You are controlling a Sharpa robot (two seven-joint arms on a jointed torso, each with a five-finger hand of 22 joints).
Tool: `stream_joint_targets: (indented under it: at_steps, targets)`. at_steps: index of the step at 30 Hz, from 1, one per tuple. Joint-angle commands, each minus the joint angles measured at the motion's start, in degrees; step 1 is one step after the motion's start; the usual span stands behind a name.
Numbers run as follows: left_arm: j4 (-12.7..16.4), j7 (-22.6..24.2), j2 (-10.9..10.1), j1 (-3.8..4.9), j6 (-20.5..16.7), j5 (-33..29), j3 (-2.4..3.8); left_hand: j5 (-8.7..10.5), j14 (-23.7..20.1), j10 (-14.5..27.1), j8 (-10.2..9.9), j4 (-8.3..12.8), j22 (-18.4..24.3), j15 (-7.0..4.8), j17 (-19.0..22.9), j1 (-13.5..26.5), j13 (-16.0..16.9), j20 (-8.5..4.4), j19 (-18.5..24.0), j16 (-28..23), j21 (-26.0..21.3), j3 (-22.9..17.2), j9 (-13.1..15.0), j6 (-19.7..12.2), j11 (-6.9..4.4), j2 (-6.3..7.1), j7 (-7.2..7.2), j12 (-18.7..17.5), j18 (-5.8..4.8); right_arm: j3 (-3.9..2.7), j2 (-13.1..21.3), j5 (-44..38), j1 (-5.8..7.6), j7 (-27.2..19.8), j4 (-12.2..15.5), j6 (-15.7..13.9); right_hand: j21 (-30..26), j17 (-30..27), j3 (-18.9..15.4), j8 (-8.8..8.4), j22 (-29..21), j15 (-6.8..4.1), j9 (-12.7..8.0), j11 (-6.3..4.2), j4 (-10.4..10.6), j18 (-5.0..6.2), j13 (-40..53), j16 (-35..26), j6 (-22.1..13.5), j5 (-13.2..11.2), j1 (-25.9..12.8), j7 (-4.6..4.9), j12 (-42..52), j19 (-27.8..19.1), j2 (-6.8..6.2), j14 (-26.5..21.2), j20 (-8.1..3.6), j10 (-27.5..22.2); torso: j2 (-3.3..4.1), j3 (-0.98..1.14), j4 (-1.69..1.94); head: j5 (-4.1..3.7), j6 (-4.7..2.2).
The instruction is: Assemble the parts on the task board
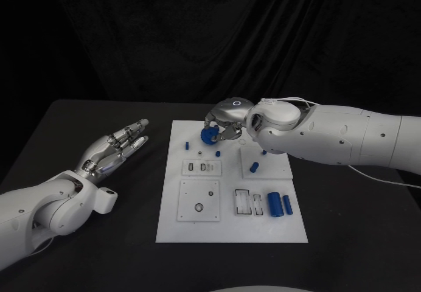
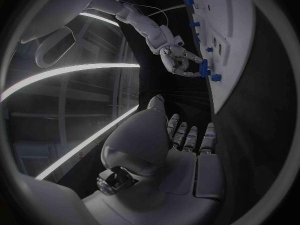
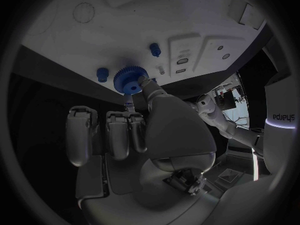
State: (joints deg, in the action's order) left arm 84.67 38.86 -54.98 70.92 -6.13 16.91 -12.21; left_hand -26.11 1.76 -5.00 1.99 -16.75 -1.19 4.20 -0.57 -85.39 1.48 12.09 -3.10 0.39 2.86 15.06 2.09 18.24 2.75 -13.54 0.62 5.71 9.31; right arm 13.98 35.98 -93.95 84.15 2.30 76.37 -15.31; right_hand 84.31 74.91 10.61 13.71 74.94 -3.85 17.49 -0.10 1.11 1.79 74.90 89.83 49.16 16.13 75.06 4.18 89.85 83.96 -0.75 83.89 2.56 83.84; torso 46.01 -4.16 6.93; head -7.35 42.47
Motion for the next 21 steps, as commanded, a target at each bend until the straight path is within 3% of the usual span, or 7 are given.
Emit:
stream_joint_targets:
  at_steps: [1,7,12,21]
  targets:
    - [0.0,9.6,0.1,0.05,0.7,0.1,0.04,0.09,-0.3,0.3,0.1,0.0,0.0,0.17,0.1,0.1,0.0,0.22,0.1,0.1,-0.3,0.2,0.0,-0.3,0.15,-0.05,-0.01,0.2,1.10,-0.04,-0.5,-0.3,-0.30,-0.1,-0.8,1.4,-0.3,15.1,0.4,5.11,12.7,0.10,15.5,-0.05,0.0,-0.16,15.1,0.2,-0.6,0.2,-0.5,0.12,0.1,1.9,0.09,6.1,0.13,6.2,0.04,0.05,-0.02,0.03,0.08]
    - [0.0,9.6,0.2,0.05,0.8,0.1,0.04,0.09,-0.3,0.3,0.1,0.0,0.0,0.29,0.0,0.2,0.0,0.32,0.1,0.1,-0.2,0.3,0.0,-0.4,0.35,-0.06,-0.10,0.2,1.09,-0.05,-1.0,-0.3,-0.49,0.1,-1.7,2.0,-0.6,15.1,0.7,3.74,12.6,0.30,14.9,-0.06,-0.1,-0.08,15.1,0.2,-1.1,0.2,-0.6,0.28,0.1,1.7,-0.07,6.1,0.31,6.2,0.11,0.05,-0.01,0.11,0.26]
    - [-0.1,9.6,0.1,0.05,0.8,0.1,0.04,0.09,-0.3,0.3,0.1,0.0,0.0,0.29,0.0,0.2,0.0,0.32,0.1,0.1,-0.2,0.3,0.0,-0.4,0.35,-0.06,-0.10,0.2,1.09,-0.05,-1.0,-0.3,-0.54,0.3,-1.9,2.6,-1.0,15.1,1.1,1.63,12.5,0.53,13.7,0.05,-0.1,0.02,15.1,0.2,-1.6,0.2,-1.1,0.41,0.1,1.4,-0.30,6.1,0.57,6.2,0.09,0.07,-0.12,0.10,0.36]
    - [-0.1,9.6,0.2,0.05,0.9,0.1,0.04,0.09,-0.3,0.3,0.1,0.0,0.0,0.29,0.0,0.2,0.0,0.32,0.1,0.1,-0.2,0.3,0.0,-0.4,0.35,-0.06,-0.10,0.2,1.09,-0.05,-0.9,-0.3,-0.56,0.5,-2.0,2.7,-1.4,15.1,1.3,0.85,12.4,0.60,13.2,0.05,-0.1,0.11,15.1,0.2,-1.6,0.2,-1.2,0.44,0.1,1.2,-0.38,6.1,0.64,6.2,0.04,0.10,-0.16,0.18,0.40]
